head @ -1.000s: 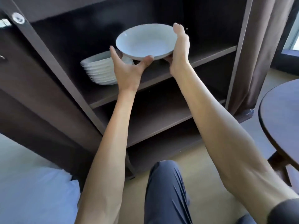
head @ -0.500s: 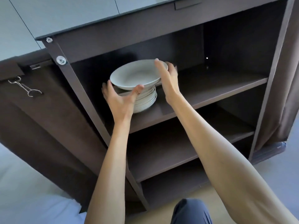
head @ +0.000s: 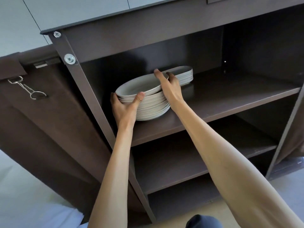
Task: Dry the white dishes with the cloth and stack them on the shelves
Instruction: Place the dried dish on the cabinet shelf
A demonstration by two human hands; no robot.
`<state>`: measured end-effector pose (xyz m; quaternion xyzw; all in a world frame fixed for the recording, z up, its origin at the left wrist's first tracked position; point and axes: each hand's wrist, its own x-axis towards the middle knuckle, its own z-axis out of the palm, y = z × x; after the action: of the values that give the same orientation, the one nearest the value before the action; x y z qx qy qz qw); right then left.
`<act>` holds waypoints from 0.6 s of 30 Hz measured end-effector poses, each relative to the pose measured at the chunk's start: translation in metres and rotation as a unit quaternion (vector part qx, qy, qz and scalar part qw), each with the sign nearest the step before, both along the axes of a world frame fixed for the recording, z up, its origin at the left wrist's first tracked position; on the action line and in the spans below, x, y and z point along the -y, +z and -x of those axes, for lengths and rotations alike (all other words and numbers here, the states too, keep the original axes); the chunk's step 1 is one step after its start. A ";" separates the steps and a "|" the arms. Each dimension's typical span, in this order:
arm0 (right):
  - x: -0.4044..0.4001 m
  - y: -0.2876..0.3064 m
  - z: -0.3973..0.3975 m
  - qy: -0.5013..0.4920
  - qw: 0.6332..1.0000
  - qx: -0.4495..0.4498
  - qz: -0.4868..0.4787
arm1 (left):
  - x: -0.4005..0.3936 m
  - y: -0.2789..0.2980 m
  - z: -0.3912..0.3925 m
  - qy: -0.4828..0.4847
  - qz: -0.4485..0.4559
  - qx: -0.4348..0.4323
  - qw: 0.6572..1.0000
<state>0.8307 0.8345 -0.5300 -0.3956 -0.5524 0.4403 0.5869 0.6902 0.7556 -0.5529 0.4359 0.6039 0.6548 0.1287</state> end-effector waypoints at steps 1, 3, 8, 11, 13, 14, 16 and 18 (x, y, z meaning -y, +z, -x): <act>-0.002 -0.001 0.001 0.001 1.000 0.009 -0.001 | 0.000 -0.001 0.000 0.004 0.000 0.003 1.000; -0.006 -0.003 0.002 -0.001 1.000 0.023 0.006 | 0.000 0.000 0.000 0.008 -0.007 0.003 1.000; -0.010 -0.012 -0.001 -0.009 0.998 0.052 0.021 | -0.001 -0.003 0.000 0.001 -0.005 -0.016 1.000; -0.007 -0.012 -0.004 0.005 0.997 0.071 0.027 | -0.001 -0.004 0.001 -0.011 0.006 -0.006 1.000; -0.003 -0.012 -0.007 0.010 0.997 0.075 0.028 | 0.001 -0.005 0.001 -0.020 0.007 0.005 1.000; -0.001 -0.011 -0.012 0.011 0.997 0.075 0.026 | 0.002 -0.006 -0.002 -0.024 0.004 0.004 1.000; 0.007 -0.007 -0.024 0.011 0.997 0.077 0.017 | 0.009 -0.007 -0.010 -0.006 -0.009 -0.021 1.000; 0.020 -0.003 -0.048 -0.014 0.995 0.100 -0.015 | 0.018 -0.006 -0.028 0.031 -0.072 -0.058 0.995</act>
<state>0.8784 0.8149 -0.5326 -0.4365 -0.6096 0.3819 0.5404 0.7183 0.7371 -0.5590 0.4624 0.5750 0.6736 0.0413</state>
